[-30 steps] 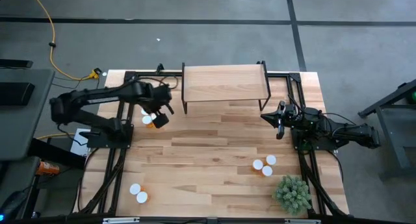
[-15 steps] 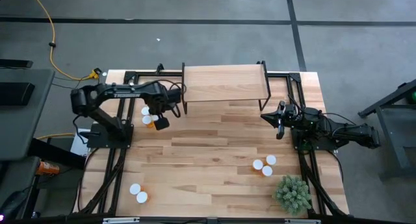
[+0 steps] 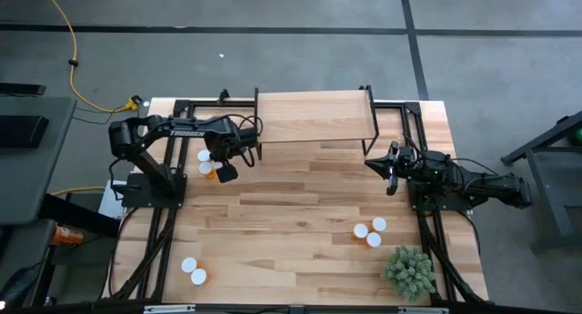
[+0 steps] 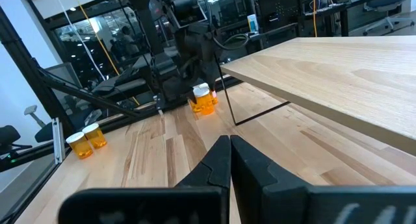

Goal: Pick and place medicine bottles onto shelf by color
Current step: Put the orange pill bottle on the shelf

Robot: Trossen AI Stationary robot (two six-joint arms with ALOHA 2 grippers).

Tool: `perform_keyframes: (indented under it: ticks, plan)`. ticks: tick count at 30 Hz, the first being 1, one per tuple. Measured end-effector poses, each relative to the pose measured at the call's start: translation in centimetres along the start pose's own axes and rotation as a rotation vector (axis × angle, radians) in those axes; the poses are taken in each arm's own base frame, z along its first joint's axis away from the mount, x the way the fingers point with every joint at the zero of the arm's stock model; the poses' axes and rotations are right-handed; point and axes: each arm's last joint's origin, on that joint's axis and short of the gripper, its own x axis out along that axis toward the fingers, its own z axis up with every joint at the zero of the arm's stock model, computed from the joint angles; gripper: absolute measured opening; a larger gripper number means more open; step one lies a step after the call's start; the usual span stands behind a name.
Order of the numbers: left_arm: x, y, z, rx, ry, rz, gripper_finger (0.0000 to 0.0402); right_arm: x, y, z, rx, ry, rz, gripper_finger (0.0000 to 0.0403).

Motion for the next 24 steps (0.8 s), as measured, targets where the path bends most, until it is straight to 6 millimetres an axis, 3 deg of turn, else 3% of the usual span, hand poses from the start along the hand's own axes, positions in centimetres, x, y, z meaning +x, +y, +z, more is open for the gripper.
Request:
perform_keyframes:
  ticks: [11, 24]
  plan:
    - [0.0, 0.0, 0.0, -0.016, 0.0, -0.001, 0.0195, 0.0, 0.0, 0.0, 0.0, 0.0, 0.0, 0.0]
    - [-1.8, 0.1, 0.5, -0.021, -0.034, -0.017, 0.0218, 0.0, 0.0, 0.0, 0.0, 0.0, 0.0, 0.0]
